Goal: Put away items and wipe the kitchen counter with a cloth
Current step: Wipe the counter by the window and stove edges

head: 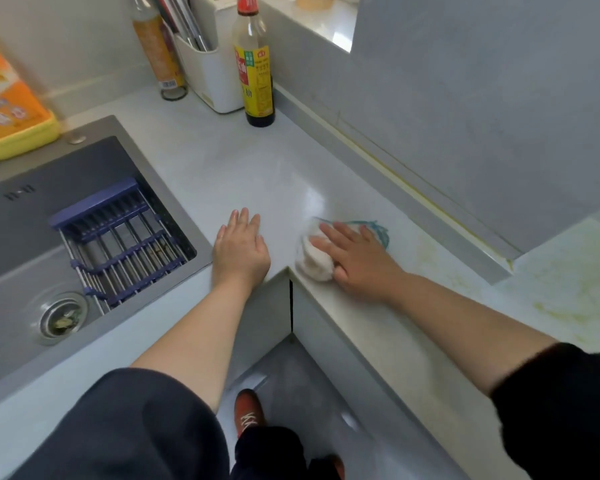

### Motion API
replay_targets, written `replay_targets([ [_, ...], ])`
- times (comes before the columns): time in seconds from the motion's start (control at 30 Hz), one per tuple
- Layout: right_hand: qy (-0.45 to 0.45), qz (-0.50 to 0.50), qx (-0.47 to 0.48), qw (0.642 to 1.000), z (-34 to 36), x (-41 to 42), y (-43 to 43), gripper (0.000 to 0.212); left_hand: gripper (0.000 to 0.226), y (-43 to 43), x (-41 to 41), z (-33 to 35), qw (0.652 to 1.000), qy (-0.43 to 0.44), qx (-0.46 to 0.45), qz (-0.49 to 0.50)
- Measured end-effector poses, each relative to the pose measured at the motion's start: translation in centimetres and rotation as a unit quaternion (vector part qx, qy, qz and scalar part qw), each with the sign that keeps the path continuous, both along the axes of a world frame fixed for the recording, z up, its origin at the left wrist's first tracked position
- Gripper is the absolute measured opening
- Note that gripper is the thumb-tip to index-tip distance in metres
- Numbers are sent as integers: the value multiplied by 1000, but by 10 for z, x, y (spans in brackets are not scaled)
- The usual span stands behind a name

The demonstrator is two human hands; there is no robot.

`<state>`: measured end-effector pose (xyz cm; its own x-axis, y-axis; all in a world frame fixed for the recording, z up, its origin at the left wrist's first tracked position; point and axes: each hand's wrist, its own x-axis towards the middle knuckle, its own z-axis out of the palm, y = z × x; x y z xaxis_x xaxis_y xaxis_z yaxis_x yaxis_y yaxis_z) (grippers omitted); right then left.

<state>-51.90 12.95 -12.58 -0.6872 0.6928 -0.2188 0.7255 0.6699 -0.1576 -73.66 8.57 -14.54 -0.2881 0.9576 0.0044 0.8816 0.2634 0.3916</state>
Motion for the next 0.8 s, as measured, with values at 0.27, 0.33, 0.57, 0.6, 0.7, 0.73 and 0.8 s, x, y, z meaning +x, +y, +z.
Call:
replay_targets([
  [0.27,33,58,-17,998,-5,28,-48,65,51,-6,9,8,999,-23,29,12],
  [0.33,23,36,-17,999,-8,68,-59,62,57,-10,26,11,1000,0,14,-13],
  [0.57,28,-122,11,992,-8,64,-48,72,57,-8,78,2,986,110,-53,-114],
  [0.6,20,-150,17,988,-10,59,-36,73,58,-8,76,1,985,118,-58,-112],
  [0.7,21,-192,39,980,-13,34,21,59,59,-4,75,1,980,134,-74,-125],
  [0.73,23,-194,37,980,-12,21,41,57,59,-4,75,2,979,140,-79,-128],
  [0.8,26,-181,29,983,-11,-10,75,56,59,-3,74,2,977,147,-85,-132],
])
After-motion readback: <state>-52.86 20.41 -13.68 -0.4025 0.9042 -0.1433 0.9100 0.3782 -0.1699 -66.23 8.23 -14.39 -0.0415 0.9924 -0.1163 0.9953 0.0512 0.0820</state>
